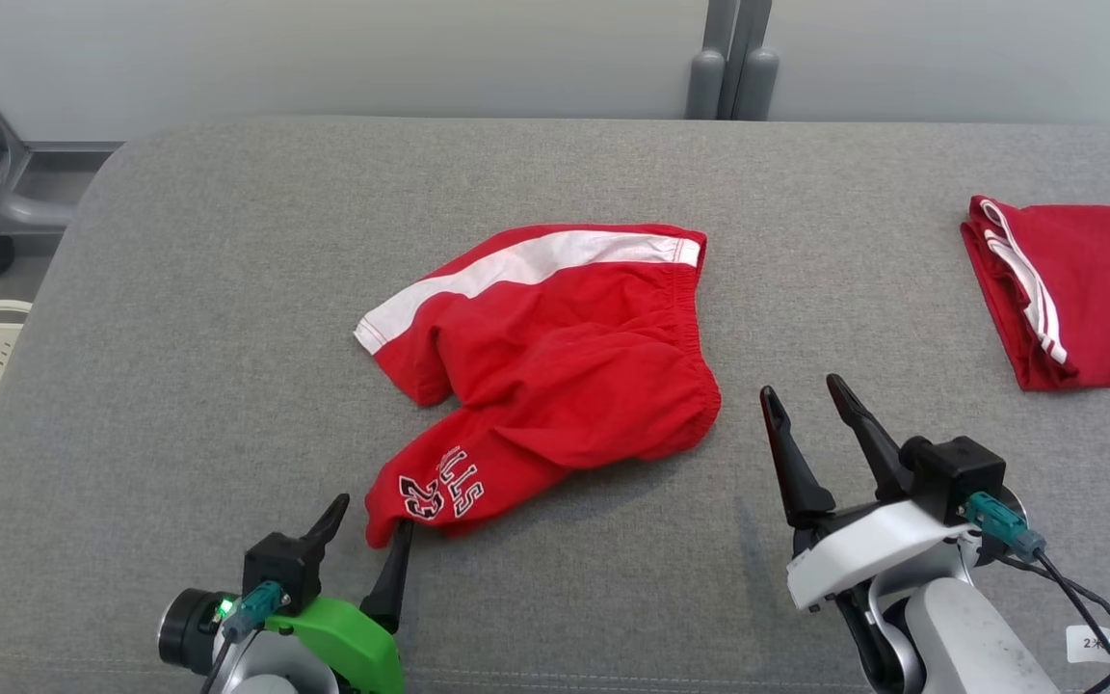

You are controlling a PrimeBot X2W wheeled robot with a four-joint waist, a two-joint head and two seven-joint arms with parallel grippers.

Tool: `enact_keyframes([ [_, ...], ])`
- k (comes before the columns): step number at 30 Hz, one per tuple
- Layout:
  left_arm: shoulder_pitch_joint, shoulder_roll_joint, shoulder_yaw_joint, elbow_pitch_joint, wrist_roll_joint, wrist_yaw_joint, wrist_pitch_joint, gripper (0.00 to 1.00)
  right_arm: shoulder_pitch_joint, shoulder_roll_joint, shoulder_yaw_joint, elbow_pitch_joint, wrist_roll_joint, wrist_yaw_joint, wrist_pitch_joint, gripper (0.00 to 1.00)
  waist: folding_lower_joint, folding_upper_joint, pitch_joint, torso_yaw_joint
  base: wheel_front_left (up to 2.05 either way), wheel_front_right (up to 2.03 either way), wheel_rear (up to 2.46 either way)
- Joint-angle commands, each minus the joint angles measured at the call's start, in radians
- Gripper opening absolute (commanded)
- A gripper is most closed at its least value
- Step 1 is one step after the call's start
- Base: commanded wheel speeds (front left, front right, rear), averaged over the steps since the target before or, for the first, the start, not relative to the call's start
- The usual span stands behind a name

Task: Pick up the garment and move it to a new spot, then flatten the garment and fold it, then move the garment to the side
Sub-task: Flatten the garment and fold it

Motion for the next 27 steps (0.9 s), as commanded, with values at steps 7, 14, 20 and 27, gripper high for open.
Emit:
enact_keyframes([
  [7, 0.024, -0.008, 0.052, -0.077, 0.012, 0.025, -0.02, 1.0, 0.0, -0.007, -0.012, 0.003, 0.005, 0.0, -0.003, 1.0, 0.0, 0.0, -0.005, 0.013, 0.0, 0.0, 0.0],
  [14, 0.086, 0.001, 0.1, -0.188, 0.032, 0.045, -0.018, 1.0, 0.006, -0.01, -0.028, 0.005, 0.007, 0.0, -0.003, 1.0, 0.0, 0.0, -0.01, 0.025, 0.0, 0.0, 0.0],
  [20, 0.112, -0.011, 0.137, -0.228, 0.039, 0.059, -0.018, 1.0, -0.003, -0.013, -0.023, 0.026, 0.016, 0.0, 0.016, 1.0, 0.0, 0.0, -0.006, 0.034, 0.0, 0.0, 0.0],
  [27, 0.133, -0.039, 0.202, -0.275, 0.069, 0.07, -0.017, 1.0, -0.058, -0.041, 0.013, 0.126, 0.068, 0.0, 0.065, 1.0, 0.0, 0.0, -0.006, 0.042, 0.0, 0.0, 0.0],
])
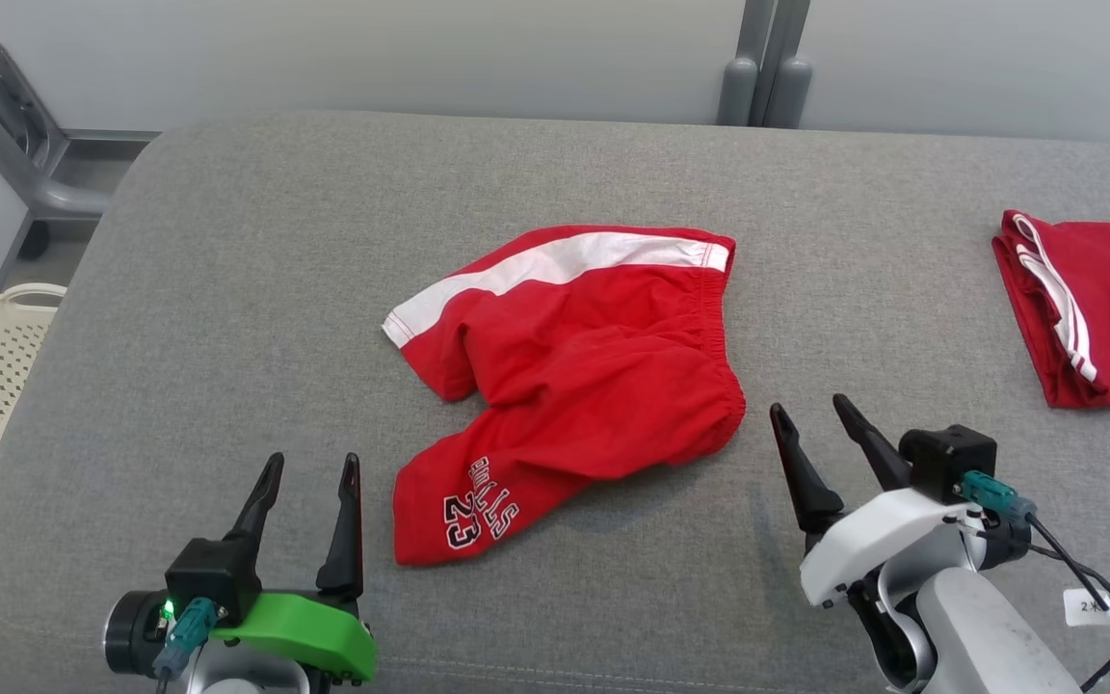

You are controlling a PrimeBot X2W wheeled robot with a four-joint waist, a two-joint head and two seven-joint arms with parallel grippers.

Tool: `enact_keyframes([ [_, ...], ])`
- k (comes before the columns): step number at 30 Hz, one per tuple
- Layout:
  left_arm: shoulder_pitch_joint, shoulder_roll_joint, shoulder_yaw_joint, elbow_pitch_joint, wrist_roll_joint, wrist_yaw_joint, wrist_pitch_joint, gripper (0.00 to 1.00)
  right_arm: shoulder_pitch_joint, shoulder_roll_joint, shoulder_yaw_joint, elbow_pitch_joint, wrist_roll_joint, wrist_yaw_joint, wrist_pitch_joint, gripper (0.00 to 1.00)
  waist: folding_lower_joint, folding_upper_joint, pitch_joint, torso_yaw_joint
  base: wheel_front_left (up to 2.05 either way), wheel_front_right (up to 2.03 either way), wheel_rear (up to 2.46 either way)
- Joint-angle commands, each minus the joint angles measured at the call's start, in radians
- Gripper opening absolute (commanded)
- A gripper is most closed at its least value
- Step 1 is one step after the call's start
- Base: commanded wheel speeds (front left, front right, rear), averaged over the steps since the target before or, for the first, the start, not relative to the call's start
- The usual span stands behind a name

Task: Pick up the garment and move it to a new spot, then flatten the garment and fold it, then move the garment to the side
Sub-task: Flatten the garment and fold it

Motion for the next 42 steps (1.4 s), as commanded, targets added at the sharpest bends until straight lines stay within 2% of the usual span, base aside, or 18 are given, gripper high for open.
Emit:
enact_keyframes([
  [1, 0.016, -0.011, 0.017, -0.009, 0.015, -0.001, 0.001, 1.0, -0.027, -0.013, 0.019, 0.036, 0.02, 0.0, 0.012, 1.0, 0.0, -0.0001, -0.002, 0.003, 0.0, 0.0, 0.0],
  [12, 0.025, -0.055, 0.083, -0.018, 0.065, -0.03, 0.0, 1.0, -0.175, -0.041, 0.15, 0.265, 0.165, 0.0, 0.049, 1.0, 0.0, -0.0001, -0.004, 0.044, 0.0, 0.0, 0.0],
  [25, 0.013, -0.099, 0.124, -0.003, 0.109, -0.067, 0.0, 1.0, -0.279, -0.064, 0.267, 0.443, 0.362, 0.0, 0.052, 0.99, 0.0, -0.0001, 0.022, 0.127, 0.0, 0.0, 0.0],
  [26, 0.016, -0.101, 0.128, -0.002, 0.111, -0.068, 0.0, 1.0, -0.283, -0.063, 0.278, 0.445, 0.377, 0.0, 0.043, 0.48, 0.0, -0.0001, 0.023, 0.131, 0.0, 0.0, 0.0],
  [27, 0.02, -0.103, 0.132, -0.001, 0.114, -0.07, 0.0, 1.0, -0.287, -0.065, 0.288, 0.447, 0.39, 0.0, 0.033, 0.14, 0.0, -0.0001, 0.023, 0.133, 0.0, 0.0, 0.0],
  [28, 0.024, -0.105, 0.135, 0.0, 0.118, -0.072, 0.0, 1.0, -0.289, -0.069, 0.299, 0.451, 0.399, 0.0, 0.025, 0.0, 0.0, -0.0001, 0.022, 0.135, 0.0, 0.0, 0.0],
  [35, 0.042, -0.114, 0.156, 0.014, 0.135, -0.084, 0.0, 1.0, -0.291, -0.095, 0.37, 0.437, 0.443, 0.0, -0.033, 0.0, 0.0, -0.0001, 0.005, 0.106, 0.0, 0.0, 0.0],
  [42, 0.049, -0.123, 0.167, 0.02, 0.148, -0.096, 0.0, 1.0, -0.235, -0.144, 0.408, 0.332, 0.456, 0.0, -0.057, 0.0, 0.0, -0.0001, -0.012, 0.035, 0.0, 0.0, 0.0],
])
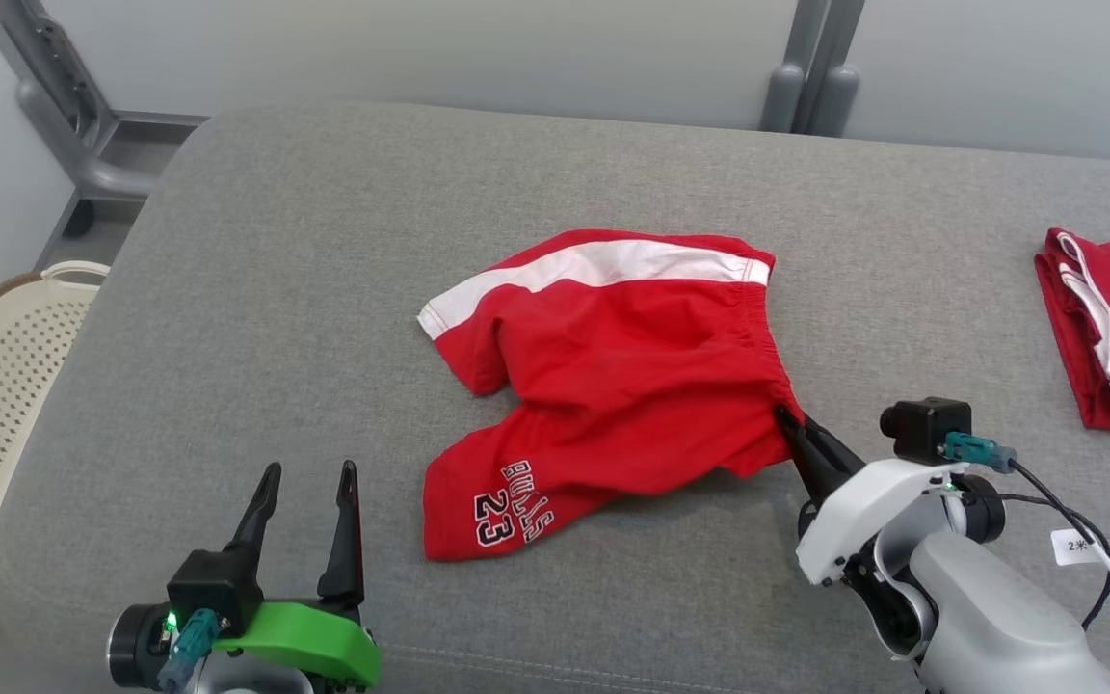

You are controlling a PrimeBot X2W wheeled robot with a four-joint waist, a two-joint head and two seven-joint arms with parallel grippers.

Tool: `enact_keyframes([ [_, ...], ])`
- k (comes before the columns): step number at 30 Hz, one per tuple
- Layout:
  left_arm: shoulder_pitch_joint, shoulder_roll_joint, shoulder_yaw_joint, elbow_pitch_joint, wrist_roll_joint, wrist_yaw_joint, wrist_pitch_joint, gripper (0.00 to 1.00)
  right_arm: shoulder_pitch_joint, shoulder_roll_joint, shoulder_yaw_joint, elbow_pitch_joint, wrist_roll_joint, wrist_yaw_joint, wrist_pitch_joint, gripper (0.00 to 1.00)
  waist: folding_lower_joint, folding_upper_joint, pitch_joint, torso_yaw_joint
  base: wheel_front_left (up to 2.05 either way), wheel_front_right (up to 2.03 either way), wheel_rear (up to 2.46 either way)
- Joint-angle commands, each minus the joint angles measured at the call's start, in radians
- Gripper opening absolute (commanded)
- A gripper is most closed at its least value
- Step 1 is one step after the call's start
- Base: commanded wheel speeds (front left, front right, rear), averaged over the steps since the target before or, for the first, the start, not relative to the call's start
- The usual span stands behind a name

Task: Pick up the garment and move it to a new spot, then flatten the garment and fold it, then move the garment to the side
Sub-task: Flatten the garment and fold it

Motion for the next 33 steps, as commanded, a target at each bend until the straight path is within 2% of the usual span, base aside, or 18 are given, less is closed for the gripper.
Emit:
enact_keyframes([
  [1, 0.017, -0.004, 0.003, 0.002, 0.007, -0.005, 0.0, 1.0, 0.027, -0.019, 0.004, -0.028, 0.0, 0.0, -0.007, 0.0, 0.0, 0.0, -0.012, -0.038, 0.0, 0.0, 0.0],
  [8, 0.026, -0.013, 0.007, 0.009, 0.014, -0.012, 0.0, 1.0, 0.121, -0.085, -0.029, -0.172, -0.022, 0.0, -0.002, 0.0, 0.0, 0.0, -0.02, -0.078, 0.0, 0.0, 0.0],
  [13, 0.034, -0.016, 0.018, 0.016, 0.016, -0.016, 0.0, 1.0, 0.232, -0.123, -0.106, -0.322, -0.049, 0.0, 0.072, 0.0, 0.0, 0.0, -0.031, -0.093, 0.0, 0.0, 0.0],
  [17, 0.04, -0.017, 0.025, 0.019, 0.018, -0.017, 0.0, 1.0, 0.302, -0.128, -0.162, -0.41, -0.07, 0.0, 0.129, 0.0, 0.0, 0.0, -0.039, -0.099, 0.0, 0.0, 0.0],
  [22, 0.05, -0.02, 0.031, 0.019, 0.02, -0.02, 0.0, 1.0, 0.367, -0.102, -0.246, -0.536, -0.12, 0.0, 0.219, 0.0, 0.0, 0.0, -0.049, -0.107, 0.0, 0.0, 0.0],
  [26, 0.047, -0.022, 0.028, 0.022, 0.023, -0.024, 0.0, 1.0, 0.345, -0.068, -0.274, -0.599, -0.16, 0.0, 0.257, 0.0, 0.0, 0.0, -0.056, -0.104, 0.0, 0.0, 0.0],
  [29, 0.042, -0.022, 0.026, 0.026, 0.024, -0.026, 0.0, 1.0, 0.306, -0.046, -0.286, -0.603, -0.212, 0.0, 0.261, 0.0, 0.0, 0.0, -0.059, -0.096, 0.0, 0.0, 0.0],
  [33, 0.035, -0.024, 0.021, 0.032, 0.026, -0.03, 0.0, 1.0, 0.229, -0.028, -0.276, -0.545, -0.251, 0.0, 0.277, 0.0, 0.0, 0.0, -0.061, -0.08, 0.0, 0.0, 0.0],
])
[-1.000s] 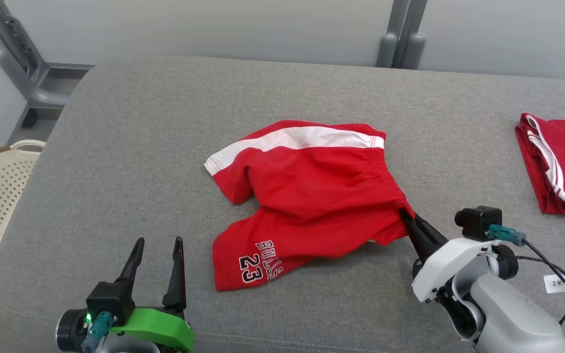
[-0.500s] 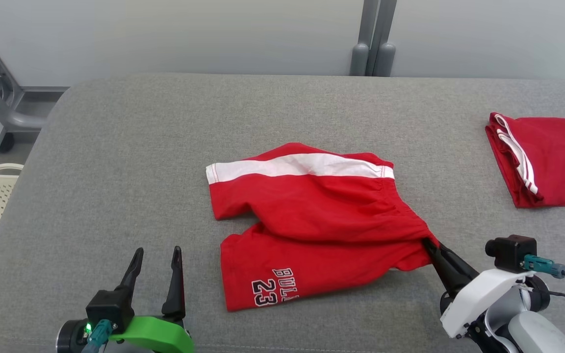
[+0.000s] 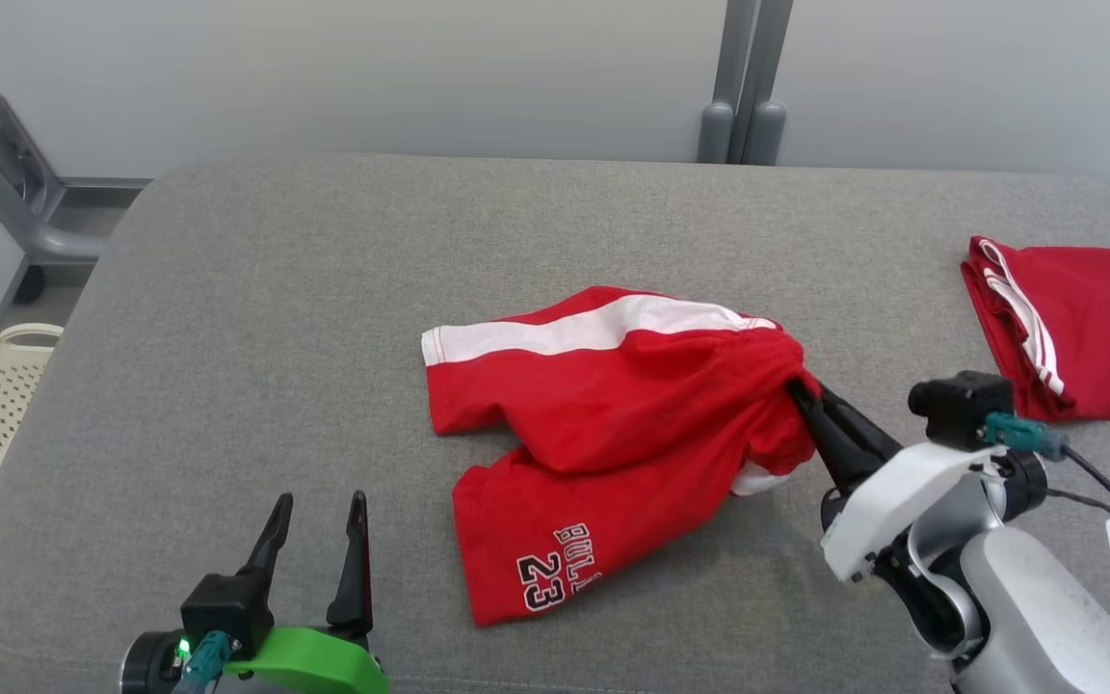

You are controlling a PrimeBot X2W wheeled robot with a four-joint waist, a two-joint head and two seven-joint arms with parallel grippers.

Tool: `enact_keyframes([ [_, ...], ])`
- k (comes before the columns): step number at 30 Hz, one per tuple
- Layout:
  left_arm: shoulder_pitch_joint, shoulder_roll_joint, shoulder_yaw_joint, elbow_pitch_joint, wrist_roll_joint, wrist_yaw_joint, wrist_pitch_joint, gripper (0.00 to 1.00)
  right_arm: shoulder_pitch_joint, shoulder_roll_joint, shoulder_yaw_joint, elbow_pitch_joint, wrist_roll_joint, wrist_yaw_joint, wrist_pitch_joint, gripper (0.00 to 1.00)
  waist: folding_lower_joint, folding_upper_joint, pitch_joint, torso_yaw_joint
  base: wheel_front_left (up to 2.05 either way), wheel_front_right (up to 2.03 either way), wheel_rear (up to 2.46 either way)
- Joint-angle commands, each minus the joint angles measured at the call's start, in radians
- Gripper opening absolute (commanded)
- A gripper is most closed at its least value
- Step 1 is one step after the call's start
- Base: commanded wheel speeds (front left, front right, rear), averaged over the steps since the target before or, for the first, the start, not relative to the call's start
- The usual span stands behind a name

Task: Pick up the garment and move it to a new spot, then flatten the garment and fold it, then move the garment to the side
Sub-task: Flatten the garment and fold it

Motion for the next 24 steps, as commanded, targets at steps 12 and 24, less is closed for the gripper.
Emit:
enact_keyframes([
  [12, -0.034, -0.001, -0.027, 0.004, 0.01, -0.015, 0.0, 1.0, -0.302, 0.014, 0.058, 0.38, 0.0, 0.0, -0.009, 0.0, 0.0, -0.0001, 0.049, 0.071, 0.0, 0.0, 0.0],
  [24, -0.089, -0.001, -0.113, 0.009, -0.024, -0.005, 0.0, 1.0, -0.539, -0.002, 0.107, 0.783, 0.025, 0.0, -0.103, 0.0, 0.0, -0.0001, 0.118, 0.166, 0.0, 0.0, 0.0],
])
